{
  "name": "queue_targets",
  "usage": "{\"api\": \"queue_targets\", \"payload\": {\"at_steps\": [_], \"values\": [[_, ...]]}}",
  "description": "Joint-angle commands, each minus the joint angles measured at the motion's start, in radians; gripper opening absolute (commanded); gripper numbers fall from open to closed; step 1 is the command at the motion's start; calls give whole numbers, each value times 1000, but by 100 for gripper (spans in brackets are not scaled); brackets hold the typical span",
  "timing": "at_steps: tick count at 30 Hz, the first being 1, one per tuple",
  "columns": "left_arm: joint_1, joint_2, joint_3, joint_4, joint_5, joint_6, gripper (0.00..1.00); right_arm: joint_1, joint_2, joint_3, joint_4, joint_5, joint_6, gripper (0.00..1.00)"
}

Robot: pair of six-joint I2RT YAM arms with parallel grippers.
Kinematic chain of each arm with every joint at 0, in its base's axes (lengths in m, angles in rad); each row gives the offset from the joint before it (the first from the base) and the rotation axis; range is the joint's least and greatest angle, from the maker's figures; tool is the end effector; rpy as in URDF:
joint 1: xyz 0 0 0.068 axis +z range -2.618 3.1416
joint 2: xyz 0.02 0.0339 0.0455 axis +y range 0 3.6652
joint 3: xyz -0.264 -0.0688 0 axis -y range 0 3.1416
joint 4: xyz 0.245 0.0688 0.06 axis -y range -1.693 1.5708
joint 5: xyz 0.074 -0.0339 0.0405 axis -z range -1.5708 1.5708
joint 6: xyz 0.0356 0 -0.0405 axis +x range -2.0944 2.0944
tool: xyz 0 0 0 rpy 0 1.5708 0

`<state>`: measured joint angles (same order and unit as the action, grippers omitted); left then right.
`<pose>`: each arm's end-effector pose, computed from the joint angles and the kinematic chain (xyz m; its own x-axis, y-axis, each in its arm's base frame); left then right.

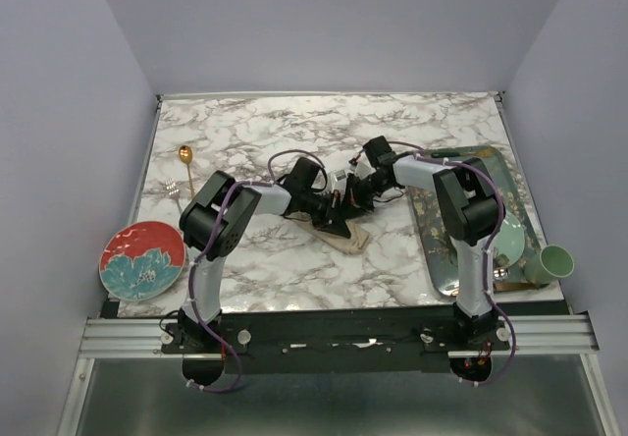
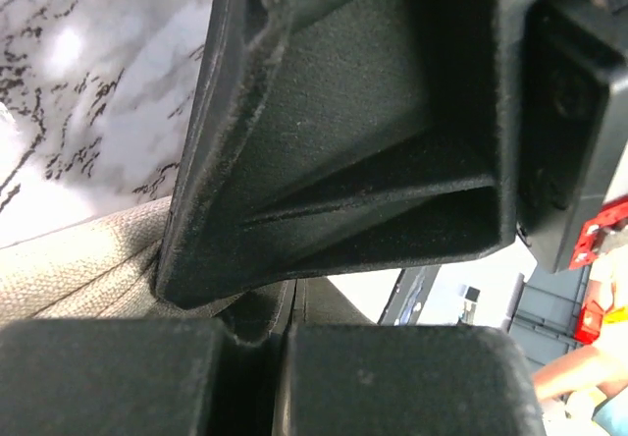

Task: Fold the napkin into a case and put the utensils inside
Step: Smooth out the smaller rectangle-folded napkin at the center of the board.

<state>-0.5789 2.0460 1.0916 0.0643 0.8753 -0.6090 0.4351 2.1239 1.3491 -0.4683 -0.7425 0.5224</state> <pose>0.3134 -0.2375 0.1078 -0.9655 0.1931 -0.1749 0.2471 0.4663 -0.8494 0.3598 0.1938 0.1147 -0.9975 -0.0582 0.0405 -0.0118 0.6986 0.7154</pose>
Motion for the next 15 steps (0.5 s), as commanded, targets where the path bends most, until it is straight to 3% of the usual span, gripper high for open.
{"api": "queue_targets", "payload": {"at_steps": [1,5,11,15], "values": [[-1,46,-4,-41,-210,61,4,10,18,-25,-21,147,-39,1],[30,-59,-84,142,-102,3,11,10,13,-30,-23,150,-44,2],[42,-178,-94,177,0,14,15,13,4,-25,-23,140,-64,1],[154,-231,-145,172,131,-11,18,13,-12,-8,-32,152,-110,1]]}}
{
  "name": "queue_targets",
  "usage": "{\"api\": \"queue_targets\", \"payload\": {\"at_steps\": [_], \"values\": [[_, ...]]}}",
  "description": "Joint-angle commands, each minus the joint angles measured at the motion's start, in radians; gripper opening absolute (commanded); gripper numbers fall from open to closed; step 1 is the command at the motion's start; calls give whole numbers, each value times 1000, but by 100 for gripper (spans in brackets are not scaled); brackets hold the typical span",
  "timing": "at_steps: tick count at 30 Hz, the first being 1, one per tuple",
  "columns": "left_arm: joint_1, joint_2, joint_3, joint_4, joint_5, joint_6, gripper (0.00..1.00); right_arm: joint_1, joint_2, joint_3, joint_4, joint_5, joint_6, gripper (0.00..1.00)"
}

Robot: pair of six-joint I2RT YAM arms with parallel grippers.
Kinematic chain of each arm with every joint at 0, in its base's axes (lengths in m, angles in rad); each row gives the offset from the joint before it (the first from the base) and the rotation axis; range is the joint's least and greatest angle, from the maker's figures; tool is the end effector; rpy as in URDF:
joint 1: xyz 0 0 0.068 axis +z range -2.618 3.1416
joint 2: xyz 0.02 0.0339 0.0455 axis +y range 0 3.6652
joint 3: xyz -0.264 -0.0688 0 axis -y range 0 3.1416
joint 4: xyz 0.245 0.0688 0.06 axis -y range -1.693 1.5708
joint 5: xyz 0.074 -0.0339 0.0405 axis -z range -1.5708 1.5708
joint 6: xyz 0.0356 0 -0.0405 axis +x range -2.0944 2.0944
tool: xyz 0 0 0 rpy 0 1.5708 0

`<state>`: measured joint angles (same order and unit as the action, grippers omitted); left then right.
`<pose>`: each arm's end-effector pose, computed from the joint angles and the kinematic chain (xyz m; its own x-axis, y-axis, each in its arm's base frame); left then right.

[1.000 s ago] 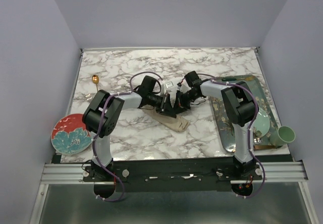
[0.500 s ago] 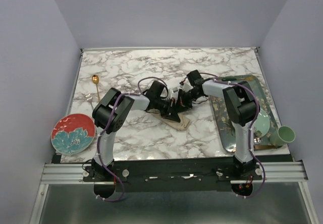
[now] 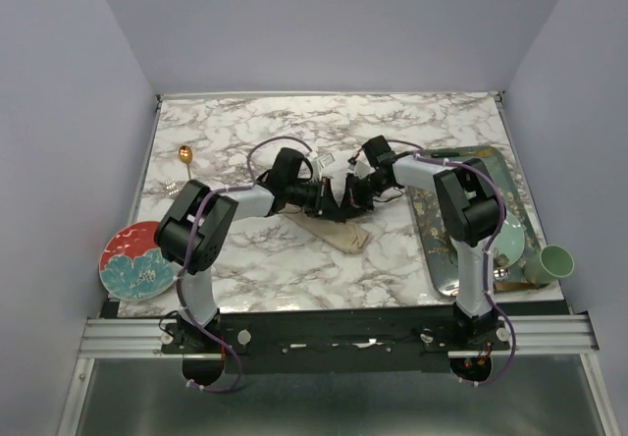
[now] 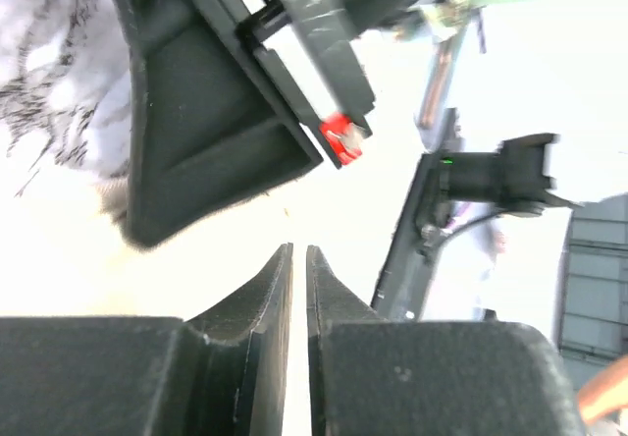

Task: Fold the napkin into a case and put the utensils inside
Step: Smooth out the smaller rectangle-folded napkin at the center of the board, then pick up the smaller rectangle-folded napkin from the center of the board.

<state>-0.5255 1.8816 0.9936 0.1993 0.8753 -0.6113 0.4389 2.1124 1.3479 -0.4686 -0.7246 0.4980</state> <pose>0.3121 -0.2126 0.1511 -0.9290 0.1136 -0.3522 0.3676 0.3934 -0.8427 0.3591 0.1947 0.1185 -0.9973 -0.0731 0.0077 -0.0462 0.7050 0.7077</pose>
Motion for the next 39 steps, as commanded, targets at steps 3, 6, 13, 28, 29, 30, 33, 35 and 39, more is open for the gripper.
{"api": "queue_targets", "payload": {"at_steps": [3,6,13,28,29,30,33,35,39], "values": [[179,-53,-61,-65,149,44,16,8,3,-6,-42,140,-102,1],[209,8,-52,-89,126,53,14,8,4,-13,-45,146,-116,1],[213,155,30,-185,45,87,9,9,-8,-3,-61,133,-165,2],[208,148,39,-301,14,219,7,14,-88,163,-203,128,-430,45],[206,146,39,-301,13,220,7,14,-80,175,-206,132,-435,45],[206,146,39,-299,16,223,7,14,-69,183,-212,137,-449,47],[206,143,37,-299,14,226,7,15,-26,212,-225,152,-478,53],[206,142,39,-302,13,229,7,14,-8,224,-237,149,-490,55],[206,145,42,-308,8,235,7,15,17,224,-258,108,-542,60]]}}
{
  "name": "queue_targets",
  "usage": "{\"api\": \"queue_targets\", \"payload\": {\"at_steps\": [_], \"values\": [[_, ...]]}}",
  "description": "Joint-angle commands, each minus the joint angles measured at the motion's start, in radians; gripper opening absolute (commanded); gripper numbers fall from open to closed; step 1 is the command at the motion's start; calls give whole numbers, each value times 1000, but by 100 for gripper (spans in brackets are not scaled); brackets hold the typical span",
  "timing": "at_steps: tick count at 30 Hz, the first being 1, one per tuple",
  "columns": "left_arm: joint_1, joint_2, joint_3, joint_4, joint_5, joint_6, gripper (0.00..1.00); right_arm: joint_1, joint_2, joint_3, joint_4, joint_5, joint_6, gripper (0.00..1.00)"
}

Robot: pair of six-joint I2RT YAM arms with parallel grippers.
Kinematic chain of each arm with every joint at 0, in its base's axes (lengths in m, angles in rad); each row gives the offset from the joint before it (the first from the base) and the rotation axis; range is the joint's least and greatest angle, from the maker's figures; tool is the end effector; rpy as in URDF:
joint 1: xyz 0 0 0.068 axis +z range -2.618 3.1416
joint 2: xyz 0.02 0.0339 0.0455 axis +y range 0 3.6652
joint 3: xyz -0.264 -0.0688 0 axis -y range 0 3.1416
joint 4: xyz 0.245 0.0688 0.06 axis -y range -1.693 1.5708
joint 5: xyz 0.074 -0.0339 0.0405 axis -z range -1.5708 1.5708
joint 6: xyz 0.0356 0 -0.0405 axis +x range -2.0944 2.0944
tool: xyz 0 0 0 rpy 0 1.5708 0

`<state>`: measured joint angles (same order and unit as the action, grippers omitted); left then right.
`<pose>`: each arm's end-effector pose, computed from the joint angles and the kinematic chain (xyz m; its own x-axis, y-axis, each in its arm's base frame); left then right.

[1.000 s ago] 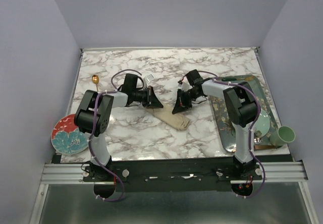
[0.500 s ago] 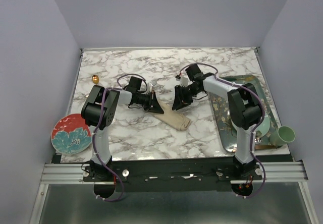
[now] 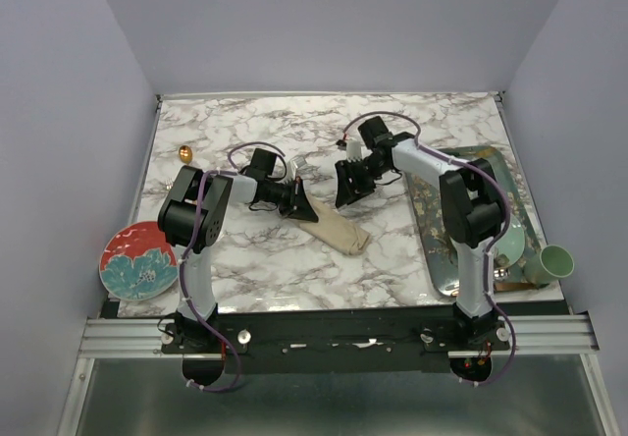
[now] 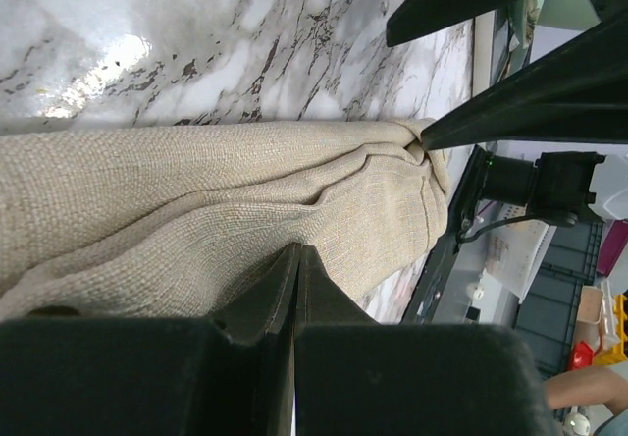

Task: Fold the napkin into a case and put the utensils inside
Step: Pick up the smaller rectangle-folded napkin from the center of the board.

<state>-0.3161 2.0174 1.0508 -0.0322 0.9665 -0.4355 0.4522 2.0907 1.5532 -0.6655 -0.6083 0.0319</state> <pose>0.3460 -0.1440 0.1048 -0.9777 0.0676 -0.1989 0.2069 0.4743 -0.8557 0.3774 0.2059 0.1724 -0.8562 -0.3868 -0.3424 -0.5163 0.6610 0.5445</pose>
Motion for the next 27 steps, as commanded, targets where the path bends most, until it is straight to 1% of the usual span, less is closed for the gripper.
{"api": "queue_targets", "payload": {"at_steps": [1,6,11,17,21,24,27], "values": [[-5,10,-15,-75,-83,61,7,2,43,19,-68,-31,-82,62],[-5,18,-6,-77,-86,63,7,16,52,1,-78,-76,-113,63],[-5,24,-5,-74,-89,57,7,28,83,-2,-82,-100,-125,59],[-5,30,-2,-66,-88,52,7,34,123,30,-86,-119,-112,52],[-5,33,2,-60,-92,49,7,34,132,30,-86,-113,-121,42],[-5,37,3,-51,-95,41,7,34,134,31,-85,-110,-128,36],[-5,40,2,-37,-97,27,7,34,137,33,-85,-105,-130,34]]}}
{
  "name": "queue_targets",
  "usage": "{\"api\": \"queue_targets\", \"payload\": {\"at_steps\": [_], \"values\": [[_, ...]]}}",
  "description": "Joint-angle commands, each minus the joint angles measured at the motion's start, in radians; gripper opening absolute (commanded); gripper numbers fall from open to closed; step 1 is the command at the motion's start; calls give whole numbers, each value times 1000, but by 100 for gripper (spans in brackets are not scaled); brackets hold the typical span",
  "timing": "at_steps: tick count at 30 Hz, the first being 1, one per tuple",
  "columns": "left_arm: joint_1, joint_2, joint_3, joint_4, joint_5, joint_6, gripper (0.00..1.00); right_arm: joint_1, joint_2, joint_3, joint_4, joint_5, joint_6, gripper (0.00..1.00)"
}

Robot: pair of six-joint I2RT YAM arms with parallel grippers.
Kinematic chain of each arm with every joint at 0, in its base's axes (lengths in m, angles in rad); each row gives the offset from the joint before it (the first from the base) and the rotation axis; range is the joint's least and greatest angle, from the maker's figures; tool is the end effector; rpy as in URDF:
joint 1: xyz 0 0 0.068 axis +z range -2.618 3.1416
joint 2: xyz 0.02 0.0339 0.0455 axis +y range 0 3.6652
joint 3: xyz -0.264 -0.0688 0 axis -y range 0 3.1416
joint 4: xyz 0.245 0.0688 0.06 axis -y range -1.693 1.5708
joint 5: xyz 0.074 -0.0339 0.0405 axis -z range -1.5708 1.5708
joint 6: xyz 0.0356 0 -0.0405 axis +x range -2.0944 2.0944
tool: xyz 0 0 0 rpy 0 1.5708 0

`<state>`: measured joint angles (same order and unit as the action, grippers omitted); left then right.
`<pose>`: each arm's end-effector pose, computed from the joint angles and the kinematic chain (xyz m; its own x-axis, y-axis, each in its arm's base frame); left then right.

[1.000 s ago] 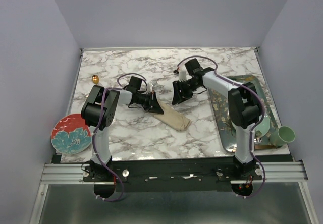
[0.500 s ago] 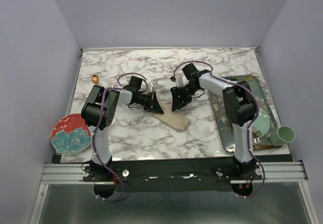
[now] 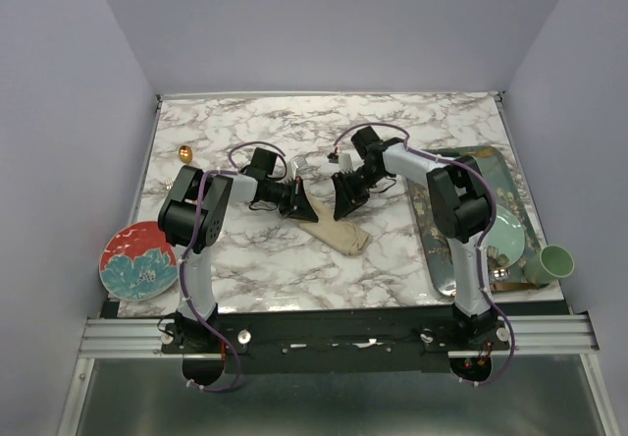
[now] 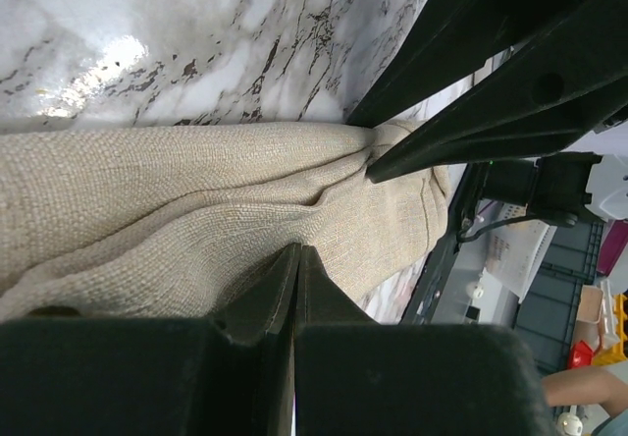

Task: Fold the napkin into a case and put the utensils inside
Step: Pick up the smaller rectangle-folded napkin from the center of the board.

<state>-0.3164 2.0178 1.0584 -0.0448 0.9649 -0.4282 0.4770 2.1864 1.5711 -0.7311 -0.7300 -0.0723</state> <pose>0.3468 -0.1443 0.1058 -0.9771 0.0711 -0.2003 0.2097 0.4765 -0.8538 0.3707 0.2183 0.1386 -0.8296 -0.4893 -0.2689 -0.5353 0.5600 0.6324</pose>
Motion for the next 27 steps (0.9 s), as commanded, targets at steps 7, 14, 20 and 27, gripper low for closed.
{"api": "queue_targets", "payload": {"at_steps": [7,14,20,27], "values": [[-4,41,-26,8,-95,-1,7,17,47,26,-28,7,-30,38],[-4,42,-43,39,-100,-32,6,26,72,21,-31,69,-47,33],[-3,30,-63,94,-88,-73,6,25,70,52,-45,75,-43,1],[36,-150,-86,212,-26,-132,41,25,-22,72,-82,133,-75,1]]}}
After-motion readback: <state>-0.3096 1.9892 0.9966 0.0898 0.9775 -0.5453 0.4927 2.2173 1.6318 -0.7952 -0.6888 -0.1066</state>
